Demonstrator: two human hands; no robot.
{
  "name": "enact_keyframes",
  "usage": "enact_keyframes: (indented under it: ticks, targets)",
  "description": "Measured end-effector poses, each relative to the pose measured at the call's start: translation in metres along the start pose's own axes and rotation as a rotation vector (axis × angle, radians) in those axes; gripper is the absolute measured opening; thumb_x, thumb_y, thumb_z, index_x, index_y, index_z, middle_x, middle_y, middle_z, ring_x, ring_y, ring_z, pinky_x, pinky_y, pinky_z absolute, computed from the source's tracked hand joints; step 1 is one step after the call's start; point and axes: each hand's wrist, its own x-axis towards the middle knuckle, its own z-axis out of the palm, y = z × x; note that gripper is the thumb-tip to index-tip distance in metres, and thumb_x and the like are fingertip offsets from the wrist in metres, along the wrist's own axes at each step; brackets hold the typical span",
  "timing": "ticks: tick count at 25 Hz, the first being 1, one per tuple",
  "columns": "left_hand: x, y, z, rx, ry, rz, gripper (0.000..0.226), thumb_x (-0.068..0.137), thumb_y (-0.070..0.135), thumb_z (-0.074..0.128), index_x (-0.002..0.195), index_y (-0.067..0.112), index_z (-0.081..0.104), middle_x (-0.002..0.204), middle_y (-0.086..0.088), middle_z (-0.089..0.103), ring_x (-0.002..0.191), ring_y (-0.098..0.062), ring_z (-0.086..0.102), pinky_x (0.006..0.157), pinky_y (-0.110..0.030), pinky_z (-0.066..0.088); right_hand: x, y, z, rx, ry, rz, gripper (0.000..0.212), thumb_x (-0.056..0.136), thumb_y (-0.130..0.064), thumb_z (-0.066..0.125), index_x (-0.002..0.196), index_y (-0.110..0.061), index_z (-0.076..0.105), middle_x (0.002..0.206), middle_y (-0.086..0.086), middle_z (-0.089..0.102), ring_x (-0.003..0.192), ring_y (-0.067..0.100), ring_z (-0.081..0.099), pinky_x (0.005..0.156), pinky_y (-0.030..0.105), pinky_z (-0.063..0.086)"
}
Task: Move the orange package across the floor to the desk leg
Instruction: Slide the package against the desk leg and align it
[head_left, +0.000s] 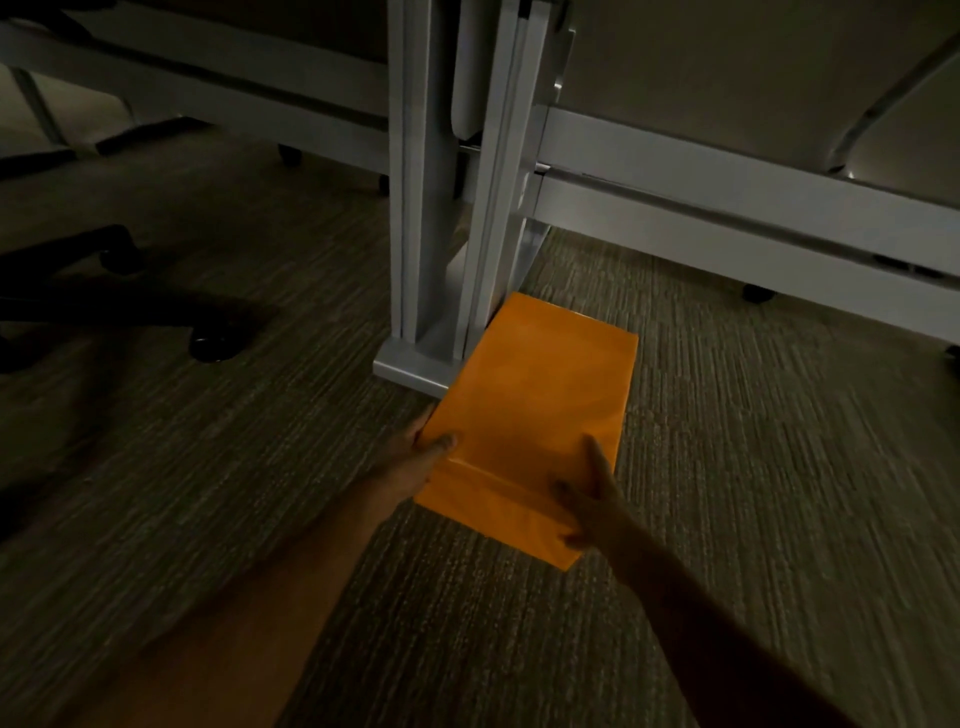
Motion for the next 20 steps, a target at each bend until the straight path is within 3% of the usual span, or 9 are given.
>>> enact_keyframes:
  ticks: [3, 7, 9, 12, 15, 18, 20]
  targets:
    - [0.008, 0.006, 0.01, 0.043, 0.033, 0.039, 0.063, 0.092, 0.047, 0.066, 0.147, 0.05, 0.036, 0.135, 0.01, 0.053, 0.117, -0.018, 0.054, 0.101, -0.05, 0.047, 0.016, 0.0, -0.009, -0.014, 0.002, -0.003, 0.085, 0.094, -0.032, 0.064, 0.152, -0.054, 0.007, 0.161, 0.011, 0.023, 0.127, 0.043, 0.049, 0.078, 0.056, 0.059]
    - [0.005, 0.007, 0.017, 0.04, 0.076, 0.077, 0.061, 0.096, 0.041, 0.062, 0.152, 0.042, 0.036, 0.146, 0.001, 0.052, 0.121, -0.019, 0.052, 0.106, -0.051, 0.043, 0.027, 0.005, -0.013, -0.065, 0.0, 0.023, 0.091, 0.088, -0.04, 0.07, 0.149, -0.061, 0.006, 0.161, 0.01, 0.021, 0.127, 0.045, 0.049, 0.075, 0.056, 0.06]
    - [0.005, 0.006, 0.017, 0.066, 0.076, 0.083, 0.06, 0.097, 0.041, 0.061, 0.152, 0.042, 0.035, 0.146, 0.001, 0.052, 0.126, -0.023, 0.052, 0.107, -0.054, 0.042, 0.028, 0.007, -0.014, -0.129, -0.01, 0.022, 0.105, 0.079, -0.041, 0.078, 0.148, -0.061, 0.001, 0.159, 0.01, 0.02, 0.123, 0.047, 0.051, 0.066, 0.051, 0.062]
    - [0.009, 0.005, 0.015, 0.076, 0.063, 0.072, 0.06, 0.097, 0.042, 0.06, 0.151, 0.045, 0.035, 0.144, 0.002, 0.053, 0.126, -0.025, 0.052, 0.106, -0.056, 0.042, 0.033, 0.009, -0.02, -0.277, -0.058, -0.032, 0.132, 0.07, -0.02, 0.088, 0.15, -0.054, -0.012, 0.136, 0.014, 0.039, 0.098, 0.046, 0.066, 0.061, 0.058, 0.06]
    - [0.013, 0.0, 0.014, 0.096, 0.065, 0.071, 0.061, 0.095, 0.049, 0.059, 0.151, 0.047, 0.034, 0.144, 0.005, 0.052, 0.128, -0.025, 0.051, 0.105, -0.05, 0.042, 0.035, 0.019, -0.022, -0.432, -0.076, -0.151, 0.135, 0.073, -0.005, 0.084, 0.149, -0.047, -0.02, 0.106, 0.002, 0.048, 0.077, 0.046, 0.07, 0.059, 0.061, 0.058]
    - [0.017, -0.006, 0.015, 0.117, 0.088, 0.085, 0.06, 0.094, 0.054, 0.056, 0.149, 0.049, 0.033, 0.145, 0.005, 0.05, 0.124, -0.021, 0.051, 0.099, -0.044, 0.041, 0.035, 0.018, -0.021, -0.511, -0.053, -0.192, 0.133, 0.076, -0.006, 0.081, 0.152, -0.039, -0.022, 0.127, 0.015, 0.042, 0.08, 0.041, 0.07, 0.057, 0.049, 0.061]
    - [0.018, -0.009, 0.017, 0.121, 0.079, 0.1, 0.061, 0.094, 0.058, 0.053, 0.15, 0.05, 0.03, 0.145, 0.009, 0.048, 0.125, -0.02, 0.049, 0.101, -0.045, 0.04, 0.035, 0.02, -0.02, -0.587, -0.045, -0.216, 0.133, 0.075, -0.011, 0.083, 0.152, -0.037, -0.023, 0.147, 0.025, 0.028, 0.101, 0.043, 0.065, 0.069, 0.049, 0.061]
